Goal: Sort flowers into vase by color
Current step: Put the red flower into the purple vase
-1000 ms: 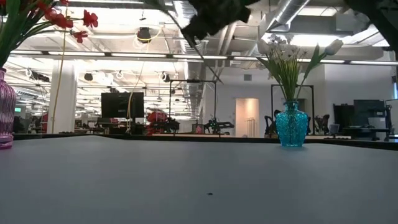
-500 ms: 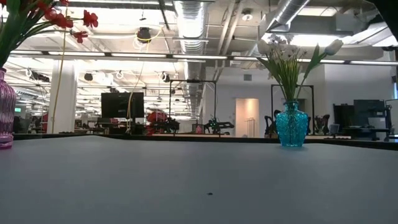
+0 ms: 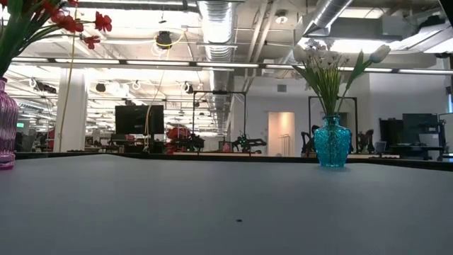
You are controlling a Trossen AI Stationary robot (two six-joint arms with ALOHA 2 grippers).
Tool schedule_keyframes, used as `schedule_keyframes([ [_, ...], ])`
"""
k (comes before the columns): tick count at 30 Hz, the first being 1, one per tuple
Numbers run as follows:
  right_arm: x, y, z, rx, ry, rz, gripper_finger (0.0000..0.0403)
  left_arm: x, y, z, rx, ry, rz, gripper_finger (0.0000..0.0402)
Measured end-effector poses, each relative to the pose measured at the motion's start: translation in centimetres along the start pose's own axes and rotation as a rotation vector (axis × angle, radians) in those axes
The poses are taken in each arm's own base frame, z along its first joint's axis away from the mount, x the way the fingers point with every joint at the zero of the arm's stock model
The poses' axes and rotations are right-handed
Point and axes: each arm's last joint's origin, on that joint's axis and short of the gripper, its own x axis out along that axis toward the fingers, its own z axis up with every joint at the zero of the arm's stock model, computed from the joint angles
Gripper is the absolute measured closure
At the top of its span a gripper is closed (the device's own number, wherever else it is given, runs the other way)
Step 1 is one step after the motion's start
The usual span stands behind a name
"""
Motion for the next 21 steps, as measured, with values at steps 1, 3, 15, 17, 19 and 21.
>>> schedule_keyframes([
  [1, 0.0, 0.0, 0.1, 0.003, -0.017, -0.008, 0.0386, 0.1, 0.0, 0.2, 0.02, -0.028, -0.006, 0.0248],
  [3, -0.1, -0.2, 0.1, 0.01, -0.03, -0.017, 0.0386, 0.2, 0.0, 0.7, 0.059, -0.078, 0.002, 0.0248],
  [15, -4.2, -5.8, 3.2, 0.039, -0.139, -0.162, 0.0385, -0.2, -0.7, 4.3, 0.29, -0.435, 0.205, 0.0248],
  [17, -5.5, -7.2, 4.5, 0.032, -0.144, -0.199, 0.0385, 0.0, -0.4, 4.9, 0.304, -0.487, 0.245, 0.0248],
  [19, -6.8, -8.5, 5.2, 0.031, -0.102, -0.237, 0.0385, 0.6, 0.6, 5.2, 0.291, -0.485, 0.304, 0.0249],
  [21, -8.1, -9.6, 5.2, 0.036, -0.042, -0.273, 0.0384, 1.4, 2.0, 5.4, 0.284, -0.454, 0.36, 0.0249],
])
